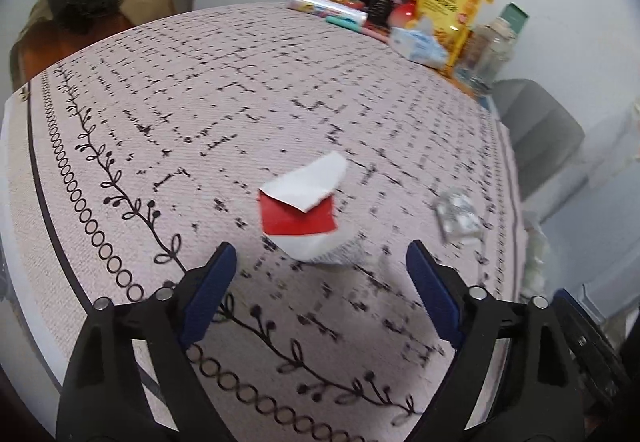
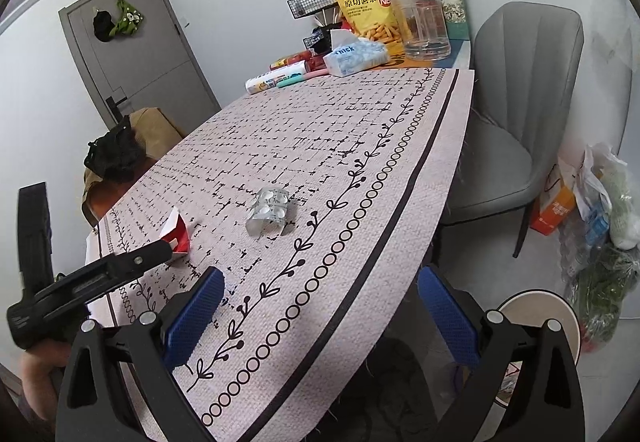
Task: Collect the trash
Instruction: 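Grasp the second red-and-white carton with the left gripper while the right grasps the blister pack, then carry the carton and silver blister pack over the trash bin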
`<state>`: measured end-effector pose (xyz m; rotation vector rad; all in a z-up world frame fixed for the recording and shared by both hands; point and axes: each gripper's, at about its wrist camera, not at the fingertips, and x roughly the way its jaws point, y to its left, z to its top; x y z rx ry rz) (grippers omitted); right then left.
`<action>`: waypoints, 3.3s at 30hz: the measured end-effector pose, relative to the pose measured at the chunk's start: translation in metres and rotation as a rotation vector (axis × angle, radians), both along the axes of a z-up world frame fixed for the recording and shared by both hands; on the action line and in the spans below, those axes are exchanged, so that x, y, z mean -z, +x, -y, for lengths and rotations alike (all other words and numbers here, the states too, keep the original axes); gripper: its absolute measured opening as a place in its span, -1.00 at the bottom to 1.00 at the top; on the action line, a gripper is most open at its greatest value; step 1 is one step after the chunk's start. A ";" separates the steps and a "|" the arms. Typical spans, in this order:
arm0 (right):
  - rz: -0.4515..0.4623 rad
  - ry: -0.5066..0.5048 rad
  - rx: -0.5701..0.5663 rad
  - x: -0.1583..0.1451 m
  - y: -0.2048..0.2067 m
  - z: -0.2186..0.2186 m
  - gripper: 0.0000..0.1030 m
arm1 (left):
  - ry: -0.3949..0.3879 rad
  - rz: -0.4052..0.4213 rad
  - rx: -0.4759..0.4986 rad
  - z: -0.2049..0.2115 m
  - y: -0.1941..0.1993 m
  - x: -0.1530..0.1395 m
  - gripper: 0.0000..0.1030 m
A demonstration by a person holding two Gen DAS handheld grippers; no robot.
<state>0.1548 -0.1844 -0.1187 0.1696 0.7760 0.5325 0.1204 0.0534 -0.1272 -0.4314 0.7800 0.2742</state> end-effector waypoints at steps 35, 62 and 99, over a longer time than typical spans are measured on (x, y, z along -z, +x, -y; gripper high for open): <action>-0.059 -0.096 -0.103 0.006 0.050 -0.085 0.83 | 0.012 0.002 0.110 -0.032 0.015 0.003 -0.37; -0.039 -0.052 -0.117 -0.009 0.050 -0.068 -0.46 | 0.031 0.122 0.121 -0.009 0.012 -0.046 -0.44; -0.202 0.025 0.405 0.087 0.045 0.236 -0.57 | 0.059 -0.030 0.602 0.263 0.129 -0.013 -0.44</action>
